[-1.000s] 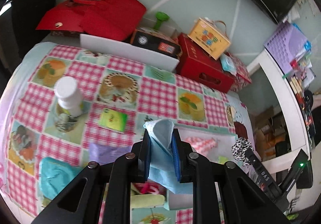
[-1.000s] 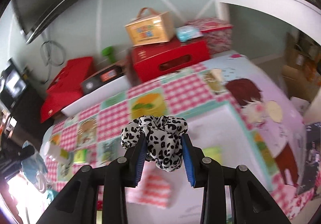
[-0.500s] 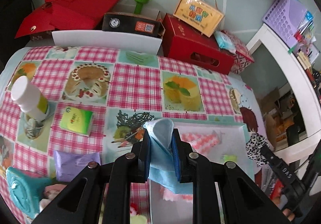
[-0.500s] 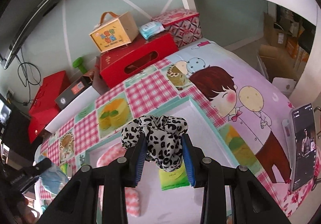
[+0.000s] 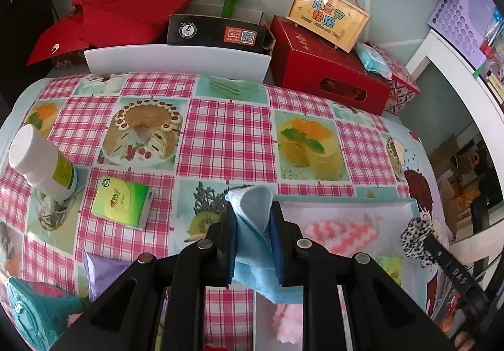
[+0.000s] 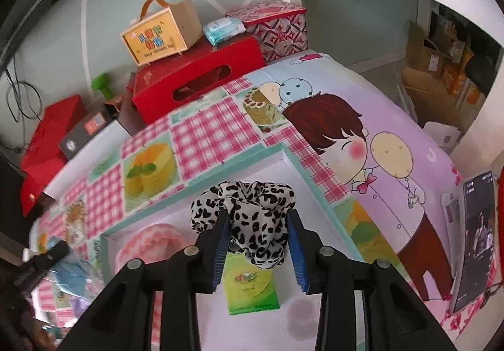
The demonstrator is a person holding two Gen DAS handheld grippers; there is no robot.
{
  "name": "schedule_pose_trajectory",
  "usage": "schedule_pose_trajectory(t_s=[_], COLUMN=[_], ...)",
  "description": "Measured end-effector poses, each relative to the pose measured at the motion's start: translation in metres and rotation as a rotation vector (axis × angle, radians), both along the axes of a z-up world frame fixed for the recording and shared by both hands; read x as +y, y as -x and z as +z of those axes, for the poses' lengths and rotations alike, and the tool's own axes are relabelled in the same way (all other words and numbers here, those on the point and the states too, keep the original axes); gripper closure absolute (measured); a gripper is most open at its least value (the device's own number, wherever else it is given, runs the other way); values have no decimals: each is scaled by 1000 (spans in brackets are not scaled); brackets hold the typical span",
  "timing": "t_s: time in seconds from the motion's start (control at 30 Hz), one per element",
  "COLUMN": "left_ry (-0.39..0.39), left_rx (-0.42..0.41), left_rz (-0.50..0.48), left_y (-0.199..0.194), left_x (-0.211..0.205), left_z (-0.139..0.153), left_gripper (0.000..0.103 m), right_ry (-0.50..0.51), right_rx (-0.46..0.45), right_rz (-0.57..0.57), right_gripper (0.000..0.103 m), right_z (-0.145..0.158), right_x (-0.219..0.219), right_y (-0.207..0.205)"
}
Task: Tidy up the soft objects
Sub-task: 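Lower the blue mask into the tray with the left tool while the right tool releases the scrunchie there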
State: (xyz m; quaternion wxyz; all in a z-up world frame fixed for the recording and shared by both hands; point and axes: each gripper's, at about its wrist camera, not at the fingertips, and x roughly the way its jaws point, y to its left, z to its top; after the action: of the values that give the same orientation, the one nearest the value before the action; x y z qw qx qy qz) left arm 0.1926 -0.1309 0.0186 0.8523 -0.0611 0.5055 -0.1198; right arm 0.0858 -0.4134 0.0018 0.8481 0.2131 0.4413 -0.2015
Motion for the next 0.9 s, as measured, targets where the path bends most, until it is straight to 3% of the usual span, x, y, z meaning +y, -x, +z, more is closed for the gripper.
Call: schedule_pose_trajectory(t_s=[0.3,0.63,0.9], left_ry=[-59,-105,-98], left_rx=[-24,-37,-17], left_rz=[-1,-138,-186], left_y=[-9,6,12], left_x=[-6,-53,-67], left_z=[-17,-30,-36], left_gripper=[84,83,83], right_ry=[-6,5,15], right_rx=[37,47,53], right_rz=[20,0,-6], right_gripper=[64,64,64], right_z=[-17,-20,-22], right_x=[4,1,1], right_y=[-11,-11,-12])
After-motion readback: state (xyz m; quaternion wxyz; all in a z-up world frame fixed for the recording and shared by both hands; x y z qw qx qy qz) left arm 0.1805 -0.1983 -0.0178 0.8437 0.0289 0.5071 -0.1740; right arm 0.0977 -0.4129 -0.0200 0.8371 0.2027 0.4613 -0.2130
